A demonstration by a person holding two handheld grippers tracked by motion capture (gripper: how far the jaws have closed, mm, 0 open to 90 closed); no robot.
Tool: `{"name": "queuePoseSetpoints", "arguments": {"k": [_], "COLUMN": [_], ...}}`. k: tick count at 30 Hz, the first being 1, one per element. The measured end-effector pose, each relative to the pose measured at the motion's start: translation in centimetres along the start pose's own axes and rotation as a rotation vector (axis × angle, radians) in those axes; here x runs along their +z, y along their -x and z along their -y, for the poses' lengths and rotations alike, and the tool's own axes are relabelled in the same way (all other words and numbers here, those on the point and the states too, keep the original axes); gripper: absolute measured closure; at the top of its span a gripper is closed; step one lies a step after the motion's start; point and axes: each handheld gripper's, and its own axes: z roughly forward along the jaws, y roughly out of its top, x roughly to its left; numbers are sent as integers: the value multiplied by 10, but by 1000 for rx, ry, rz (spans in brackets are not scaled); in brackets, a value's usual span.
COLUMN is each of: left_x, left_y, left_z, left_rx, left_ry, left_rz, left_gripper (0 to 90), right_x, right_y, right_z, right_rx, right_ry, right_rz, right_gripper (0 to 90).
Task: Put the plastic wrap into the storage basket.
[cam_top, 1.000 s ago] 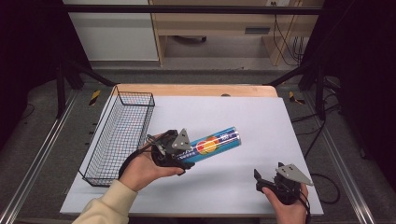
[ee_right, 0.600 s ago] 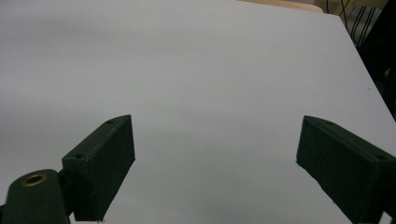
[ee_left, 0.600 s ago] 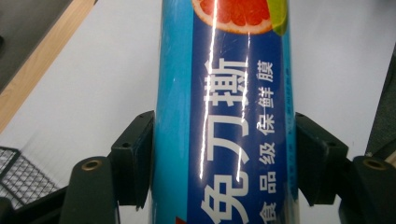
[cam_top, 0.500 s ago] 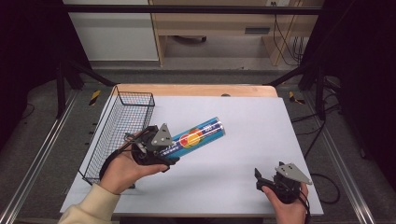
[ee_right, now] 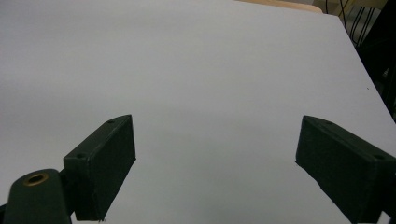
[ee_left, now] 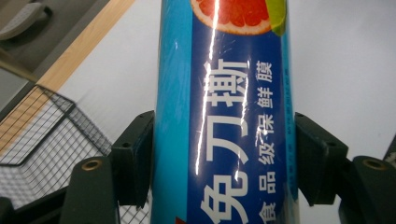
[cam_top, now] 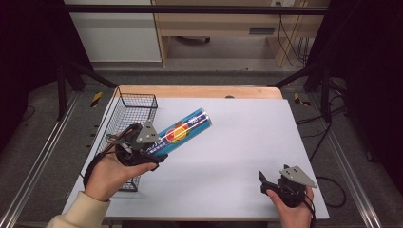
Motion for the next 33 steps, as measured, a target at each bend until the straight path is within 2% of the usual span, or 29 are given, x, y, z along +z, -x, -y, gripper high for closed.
{"name": "queuePoseSetpoints", "arguments": {"k": [1, 3, 7, 9, 16, 18, 24, 33], "left_x": [-3, -5, -9, -14, -22, -23, -25, -32], "left_y": [-2, -4, -6, -9, -13, -13, -18, -28], "left_z": [3, 7, 12, 17, 24, 25, 33, 45], "left_rx": [-19, -44, -67, -98, -126, -131, -159, -199], "left_ry": [-5, -3, -12, -18, -22, -26, -65, -89], "left_rz": [-16, -20, -49, -69, -101, -98, -121, -180], "left_gripper": [321, 320, 321, 321, 321, 321, 321, 321], "right_x": [-1, -1, -1, 0, -1, -1, -1, -1], "right_y": [0, 0, 0, 0, 0, 0, 0, 1], "right_z": [0, 0, 0, 0, 0, 0, 0, 0], "right_rx": [4, 6, 2, 3, 4, 5, 5, 16], "right_ry": [1, 2, 1, 2, 2, 1, 1, -8], "right_rz": [1, 1, 3, 5, 6, 5, 5, 1], "right_gripper": [123, 124, 125, 126, 129, 130, 134, 135]}}
